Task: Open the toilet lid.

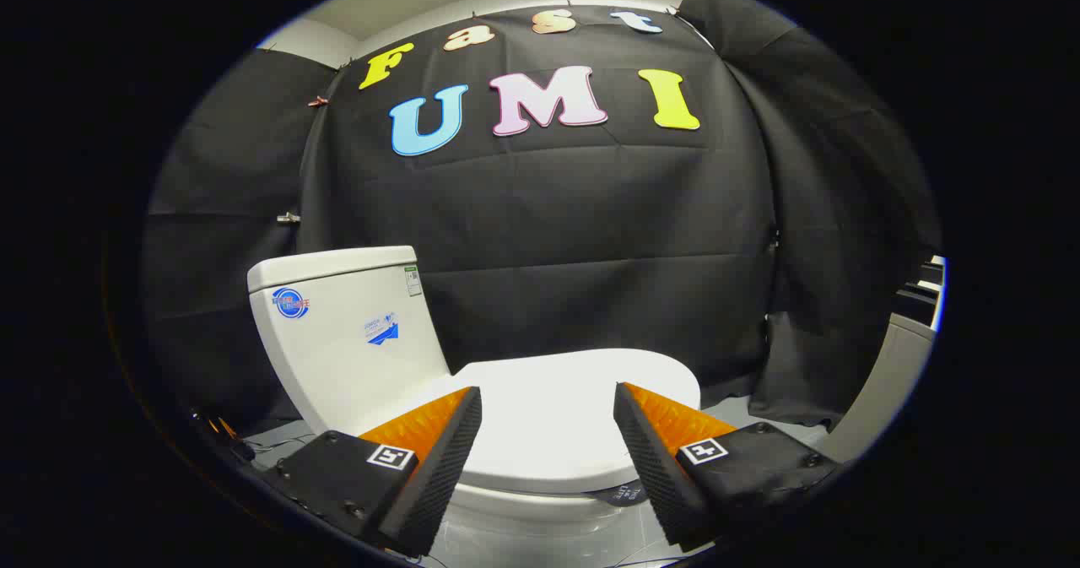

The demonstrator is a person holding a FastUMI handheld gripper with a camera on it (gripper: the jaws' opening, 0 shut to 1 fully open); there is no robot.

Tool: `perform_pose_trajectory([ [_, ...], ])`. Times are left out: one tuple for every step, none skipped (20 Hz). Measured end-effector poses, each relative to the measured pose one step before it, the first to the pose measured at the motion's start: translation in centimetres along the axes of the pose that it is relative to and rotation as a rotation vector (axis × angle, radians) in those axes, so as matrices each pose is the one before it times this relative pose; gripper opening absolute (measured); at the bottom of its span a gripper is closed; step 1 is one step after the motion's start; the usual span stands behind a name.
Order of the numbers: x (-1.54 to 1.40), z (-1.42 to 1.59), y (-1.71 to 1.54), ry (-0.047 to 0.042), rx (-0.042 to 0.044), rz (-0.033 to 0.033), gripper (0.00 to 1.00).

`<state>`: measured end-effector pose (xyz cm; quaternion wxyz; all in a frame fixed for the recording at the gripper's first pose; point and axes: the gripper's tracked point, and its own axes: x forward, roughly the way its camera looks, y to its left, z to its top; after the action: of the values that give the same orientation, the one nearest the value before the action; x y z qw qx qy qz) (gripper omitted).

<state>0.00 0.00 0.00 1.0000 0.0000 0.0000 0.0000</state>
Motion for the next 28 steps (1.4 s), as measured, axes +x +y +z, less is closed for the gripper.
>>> perform_pose_trajectory([
  [-0.017, 0.095, 0.054, -0.00278, -0.00267, 0.00178, 0.99],
  [-0.056, 0.096, -0.008, -0.00274, -0.00226, 0.00126, 0.98],
  [0.009, 0.017, 0.119, -0.00069, -0.00232, 0.00213, 0.99],
  [0.057, -0.036, 0.05, 0.00026, -0.00242, 0.00158, 0.98],
  [0.031, -0.089, 0.015, 0.00134, -0.00134, 0.00096, 0.98],
  [0.002, 0.069, 0.048, 0.00055, -0.00019, 0.00058, 0.98],
  [0.018, -0.064, -0.006, 0.00041, 0.00098, 0.00128, 0.98],
  [0.001, 0.003, 0.018, 0.00031, 0.00059, 0.00033, 0.98],
  [-0.048, 0.011, -0.078, -0.00019, -0.00023, -0.00107, 0.98],
  [0.022, -0.018, 0.067, -0.00026, 0.00039, 0.00042, 0.98],
  [0.051, -0.042, 0.04, 0.00119, -0.00007, 0.00047, 0.98],
  [0.019, -0.104, -0.008, 0.00229, 0.00019, 0.00064, 0.98],
  [-0.008, -0.067, -0.014, 0.00133, -0.00016, 0.00011, 0.98],
  [0.011, 0.02, 0.018, 0.00055, -0.00016, 0.00034, 0.98],
  [0.04, 0.039, -0.01, -0.00017, -0.00028, 0.00019, 0.98],
  [0.01, -0.007, 0.016, 0.00044, -0.00087, 0.00014, 0.98],
  [0.049, 0.025, 0.065, -0.00009, -0.00075, 0.00061, 0.98],
  [-0.017, -0.007, -0.01, 0.00102, -0.00061, 0.00044, 0.98],
  [-0.025, -0.028, -0.064, -0.00063, 0.00037, -0.00084, 0.98],
  [-0.021, 0.016, -0.017, -0.00085, 0.00126, 0.00032, 0.99],
  [0.086, -0.099, 0.046, 0.00248, 0.00134, -0.00053, 0.98],
  [-0.022, -0.079, -0.101, 0.00274, 0.00037, -0.00328, 0.98],
  [-0.027, 0.01, -0.028, -0.00031, 0.00239, 0.00063, 0.98],
  [-0.01, 0.039, 0.001, -0.00041, 0.00167, -0.00103, 0.98],
  [0.04, -0.047, -0.047, 0.00128, 0.00144, -0.00016, 0.98],
  [0.047, -0.095, 0.003, 0.00254, 0.00071, 0.00026, 0.99],
  [0.043, -0.011, -0.006, 0.00084, 0.00021, -0.0002, 0.99],
  [-0.025, 0.027, -0.007, -0.00046, 0.00033, -0.00036, 0.98],
])
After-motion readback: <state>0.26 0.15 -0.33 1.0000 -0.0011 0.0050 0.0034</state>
